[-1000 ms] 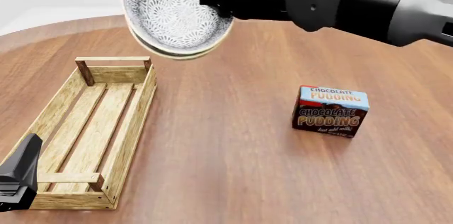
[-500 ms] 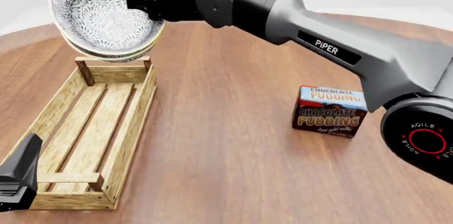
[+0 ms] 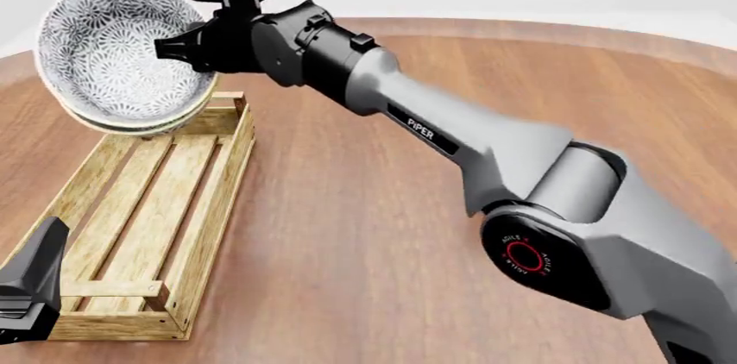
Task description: Stack the left bowl on the right bowl and place them in the tray.
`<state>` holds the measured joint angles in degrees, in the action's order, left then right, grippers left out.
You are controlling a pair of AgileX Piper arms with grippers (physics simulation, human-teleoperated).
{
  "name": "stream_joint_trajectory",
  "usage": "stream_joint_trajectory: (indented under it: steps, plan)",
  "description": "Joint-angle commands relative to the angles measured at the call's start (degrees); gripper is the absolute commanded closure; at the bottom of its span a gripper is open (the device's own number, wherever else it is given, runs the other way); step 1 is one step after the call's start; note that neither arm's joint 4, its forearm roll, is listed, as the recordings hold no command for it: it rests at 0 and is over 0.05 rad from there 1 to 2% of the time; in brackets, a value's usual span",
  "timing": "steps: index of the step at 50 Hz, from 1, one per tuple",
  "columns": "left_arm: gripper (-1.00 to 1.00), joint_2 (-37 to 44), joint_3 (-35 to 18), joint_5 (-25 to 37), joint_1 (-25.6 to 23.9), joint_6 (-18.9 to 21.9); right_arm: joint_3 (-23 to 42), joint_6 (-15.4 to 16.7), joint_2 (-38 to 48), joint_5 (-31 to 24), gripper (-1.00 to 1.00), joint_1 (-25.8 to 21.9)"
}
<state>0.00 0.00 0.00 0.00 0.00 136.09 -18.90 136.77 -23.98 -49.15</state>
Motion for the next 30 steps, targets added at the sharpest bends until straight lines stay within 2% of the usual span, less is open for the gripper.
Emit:
stream_joint_trajectory:
  steps: [1, 4, 30]
  plan:
    - [-1.00, 0.0, 0.0, 0.0, 0.0, 0.0, 4.3, -0.2, 3.8, 0.2, 1.00, -1.2]
    - [-1.00, 0.0, 0.0, 0.0, 0.0, 0.0, 5.7, 0.0, 5.3, -0.5, 1.00, -1.7]
    - [-1.00, 0.0, 0.0, 0.0, 0.0, 0.0, 2.8, 0.8, 7.7, 2.8, 1.00, -3.1]
